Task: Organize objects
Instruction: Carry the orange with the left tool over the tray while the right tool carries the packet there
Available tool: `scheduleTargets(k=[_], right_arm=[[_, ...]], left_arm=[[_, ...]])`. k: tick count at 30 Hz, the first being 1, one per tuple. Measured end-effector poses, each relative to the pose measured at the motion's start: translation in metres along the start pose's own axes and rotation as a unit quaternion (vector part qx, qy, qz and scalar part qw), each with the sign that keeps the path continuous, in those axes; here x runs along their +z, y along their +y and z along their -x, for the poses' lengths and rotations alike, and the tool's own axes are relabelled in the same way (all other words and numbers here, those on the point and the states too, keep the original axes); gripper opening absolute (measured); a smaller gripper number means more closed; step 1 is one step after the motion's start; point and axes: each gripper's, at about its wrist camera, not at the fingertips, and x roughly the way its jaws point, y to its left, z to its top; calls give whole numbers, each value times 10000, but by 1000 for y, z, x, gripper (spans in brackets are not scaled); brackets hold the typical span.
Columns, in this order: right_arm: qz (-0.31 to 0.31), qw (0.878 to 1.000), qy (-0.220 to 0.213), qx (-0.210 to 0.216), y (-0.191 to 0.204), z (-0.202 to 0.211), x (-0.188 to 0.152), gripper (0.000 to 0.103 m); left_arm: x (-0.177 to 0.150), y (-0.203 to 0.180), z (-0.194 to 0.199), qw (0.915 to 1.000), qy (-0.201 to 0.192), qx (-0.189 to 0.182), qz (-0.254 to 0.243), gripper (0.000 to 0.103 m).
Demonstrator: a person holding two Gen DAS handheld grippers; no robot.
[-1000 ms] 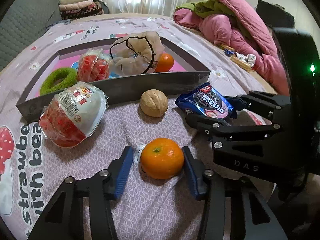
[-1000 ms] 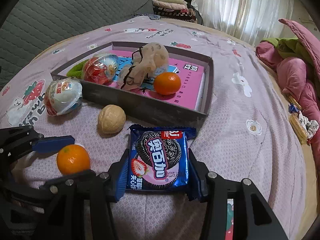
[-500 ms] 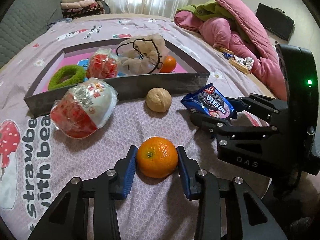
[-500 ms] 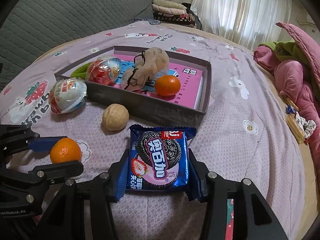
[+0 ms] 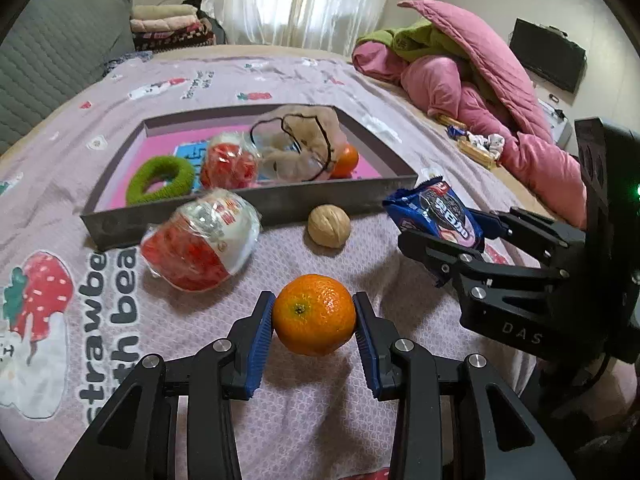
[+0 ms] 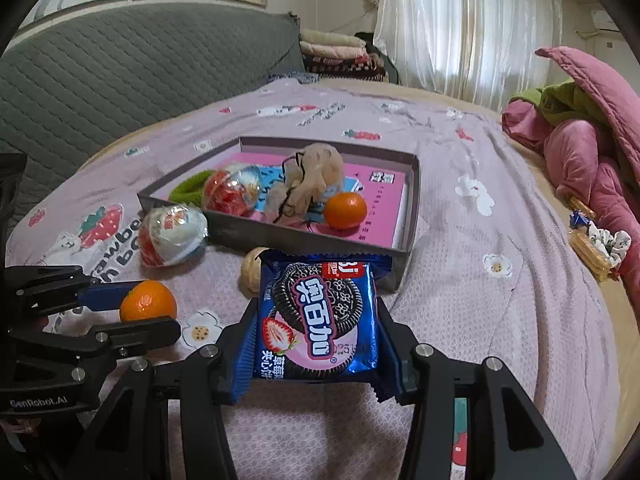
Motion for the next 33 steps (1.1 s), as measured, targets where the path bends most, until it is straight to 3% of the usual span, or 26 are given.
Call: scheduleTargets(k=[9, 33], right_arm=[[-178, 9984, -538, -8, 1, 23, 7, 52], [-88, 9953, -949, -181, 20, 46, 35, 52]], left_arm=[[9, 7, 27, 9990, -407, 157, -9, 40], [29, 41, 54, 9956, -794, 431, 260, 40]])
